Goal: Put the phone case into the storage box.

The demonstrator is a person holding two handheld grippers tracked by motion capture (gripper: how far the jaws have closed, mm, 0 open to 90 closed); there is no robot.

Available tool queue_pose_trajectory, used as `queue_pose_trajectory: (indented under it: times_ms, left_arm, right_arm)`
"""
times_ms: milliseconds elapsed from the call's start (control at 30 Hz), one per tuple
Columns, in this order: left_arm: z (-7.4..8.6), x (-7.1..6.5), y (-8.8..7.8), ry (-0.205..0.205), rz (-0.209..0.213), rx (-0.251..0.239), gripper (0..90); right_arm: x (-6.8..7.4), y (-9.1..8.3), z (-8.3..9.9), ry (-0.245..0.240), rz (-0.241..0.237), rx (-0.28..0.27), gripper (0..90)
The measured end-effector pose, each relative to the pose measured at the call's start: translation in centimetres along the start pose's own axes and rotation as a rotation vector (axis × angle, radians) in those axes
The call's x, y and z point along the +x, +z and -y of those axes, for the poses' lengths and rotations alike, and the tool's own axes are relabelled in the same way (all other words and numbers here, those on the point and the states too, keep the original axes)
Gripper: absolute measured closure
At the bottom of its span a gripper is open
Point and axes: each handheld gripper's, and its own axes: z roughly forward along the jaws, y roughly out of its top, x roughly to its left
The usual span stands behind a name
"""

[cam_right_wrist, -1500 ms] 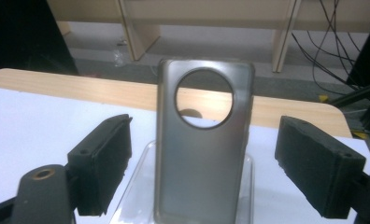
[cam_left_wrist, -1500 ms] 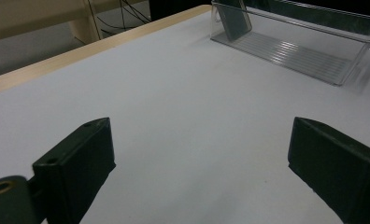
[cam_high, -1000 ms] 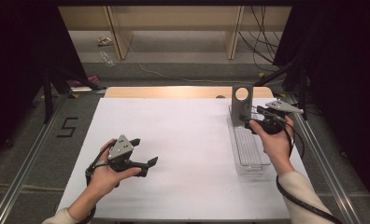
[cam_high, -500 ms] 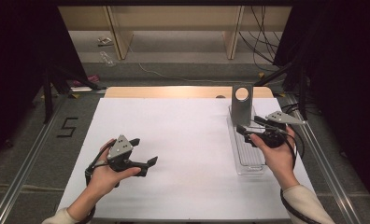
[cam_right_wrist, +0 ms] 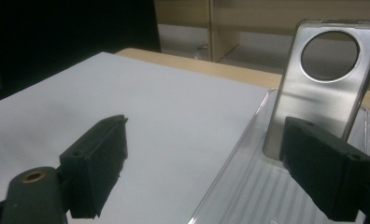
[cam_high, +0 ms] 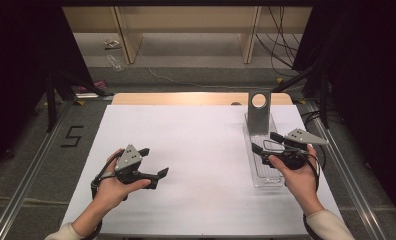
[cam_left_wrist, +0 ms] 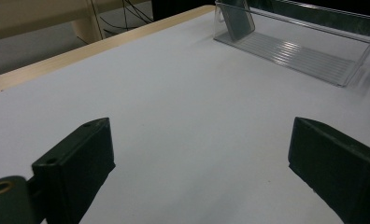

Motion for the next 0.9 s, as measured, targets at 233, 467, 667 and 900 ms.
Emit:
queue_pose_trajectory:
  times_ms: [233, 467, 667, 900]
  left_arm:
    - [0.0, 0.0, 0.0, 0.0, 0.001, -0.001, 6.3]
    - [0.1, 0.0, 0.0, 0.0, -0.002, 0.002, 6.3]
    - [0.0, 0.1, 0.0, 0.001, -0.002, 0.001, 6.3]
    - [0.1, 0.0, 0.1, 0.004, 0.001, 0.003, 6.3]
  right_arm:
    - [0.4, -0.3, 0.5, -0.008, -0.019, 0.006, 16.5]
    - [0.7, -0.9, 0.9, -0.023, -0.036, 0.002, 16.5]
    - [0.7, -1.4, 1.5, -0.027, -0.046, -0.001, 16.4]
    - [0.8, -2.1, 2.1, -0.022, -0.051, -0.017, 16.4]
